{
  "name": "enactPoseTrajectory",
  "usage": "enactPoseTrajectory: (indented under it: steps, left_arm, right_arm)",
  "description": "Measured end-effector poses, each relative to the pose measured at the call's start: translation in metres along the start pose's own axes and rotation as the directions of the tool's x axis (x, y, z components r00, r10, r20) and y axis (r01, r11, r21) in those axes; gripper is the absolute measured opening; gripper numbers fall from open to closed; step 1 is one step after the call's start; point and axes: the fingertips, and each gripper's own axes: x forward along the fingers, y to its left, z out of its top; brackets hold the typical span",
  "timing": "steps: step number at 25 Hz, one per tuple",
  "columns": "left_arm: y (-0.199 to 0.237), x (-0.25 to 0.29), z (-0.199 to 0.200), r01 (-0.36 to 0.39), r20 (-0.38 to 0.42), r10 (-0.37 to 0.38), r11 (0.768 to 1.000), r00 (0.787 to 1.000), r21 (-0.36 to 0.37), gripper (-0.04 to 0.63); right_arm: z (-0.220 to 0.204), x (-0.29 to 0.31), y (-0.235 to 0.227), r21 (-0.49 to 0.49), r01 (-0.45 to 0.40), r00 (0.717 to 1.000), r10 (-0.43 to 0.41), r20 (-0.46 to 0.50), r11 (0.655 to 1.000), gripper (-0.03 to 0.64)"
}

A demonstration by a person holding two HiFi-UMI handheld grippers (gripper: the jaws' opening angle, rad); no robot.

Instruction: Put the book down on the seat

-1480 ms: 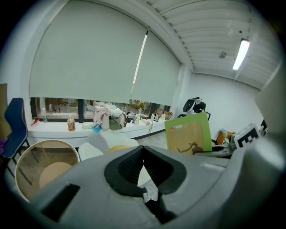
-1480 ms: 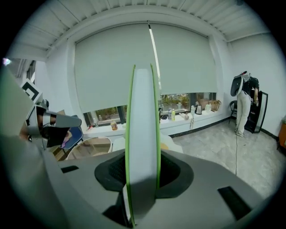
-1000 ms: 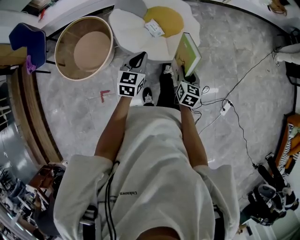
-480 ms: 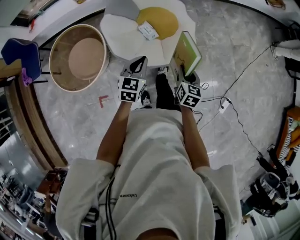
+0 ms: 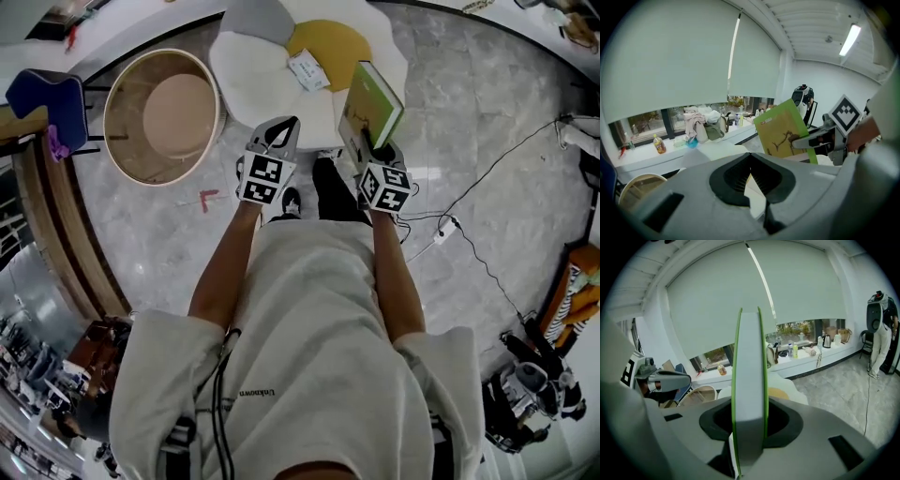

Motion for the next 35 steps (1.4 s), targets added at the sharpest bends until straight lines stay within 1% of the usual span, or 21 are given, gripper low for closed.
enactPoseTrajectory:
  steps: [4,7,9,11,13,15,17,21,23,26,29,31,33,35]
  left_arm:
    - [0.019,0.027,0.014,-0.014,-0.032,0.015,1.000,0.999,0.025,0.008]
    - [0.035,0.049,0.020,-0.030,-0.063,0.032,0.999,0.998,0.029,0.008]
    - [0.041,0.062,0.016,-0.040,-0.091,0.042,0.999,0.995,0.024,0.008]
    - [0.045,0.072,0.011,-0.045,-0.123,0.047,0.999,0.991,0.015,0.008]
    - [0.048,0.083,0.005,-0.043,-0.155,0.044,0.999,0.987,0.010,0.008]
    - [0.049,0.092,0.004,-0.035,-0.178,0.037,0.999,0.983,0.011,0.008]
    - [0.049,0.100,0.006,-0.024,-0.186,0.026,1.000,0.982,0.013,0.008]
    - [0.057,0.123,0.000,-0.007,-0.207,0.009,1.000,0.978,0.010,0.009]
    - [0.059,0.129,-0.006,0.003,-0.219,-0.002,1.000,0.976,0.005,0.008]
    - [0.061,0.133,-0.007,0.018,-0.225,-0.015,1.000,0.974,0.010,0.008]
    - [0.071,0.140,-0.006,0.024,-0.224,-0.018,0.999,0.974,0.022,0.008]
    - [0.079,0.147,-0.008,0.032,-0.220,-0.025,0.999,0.975,0.030,0.008]
    - [0.082,0.153,-0.018,0.060,-0.240,-0.053,0.998,0.969,0.023,0.008]
    - [0.088,0.161,-0.029,0.095,-0.265,-0.089,0.995,0.960,0.011,0.008]
  right_arm:
    - [0.011,0.032,-0.015,-0.038,-0.051,0.996,0.048,-0.077,0.998,0.130]
    - [0.019,0.056,-0.026,-0.041,-0.090,0.990,0.085,-0.108,0.995,0.130]
    - [0.021,0.072,-0.034,-0.026,-0.125,0.984,0.121,-0.130,0.992,0.130]
    - [0.021,0.090,-0.042,0.030,-0.164,0.975,0.166,-0.148,0.986,0.130]
    - [0.020,0.111,-0.051,0.129,-0.203,0.962,0.222,-0.156,0.971,0.130]
    - [0.019,0.128,-0.056,0.246,-0.243,0.946,0.286,-0.155,0.938,0.130]
    - [0.018,0.137,-0.060,0.328,-0.274,0.929,0.338,-0.153,0.904,0.130]
    - [0.023,0.159,-0.068,0.384,-0.311,0.904,0.396,-0.163,0.869,0.130]
    - [0.018,0.163,-0.070,0.414,-0.324,0.889,0.423,-0.174,0.851,0.130]
    - [0.013,0.166,-0.072,0.429,-0.333,0.875,0.445,-0.191,0.840,0.130]
    - [0.016,0.175,-0.069,0.431,-0.361,0.861,0.473,-0.186,0.827,0.130]
    - [0.018,0.182,-0.067,0.416,-0.366,0.859,0.474,-0.193,0.833,0.130]
    - [0.013,0.185,-0.064,0.408,-0.360,0.858,0.470,-0.209,0.839,0.130]
    - [0.009,0.193,-0.059,0.424,-0.356,0.852,0.476,-0.218,0.833,0.130]
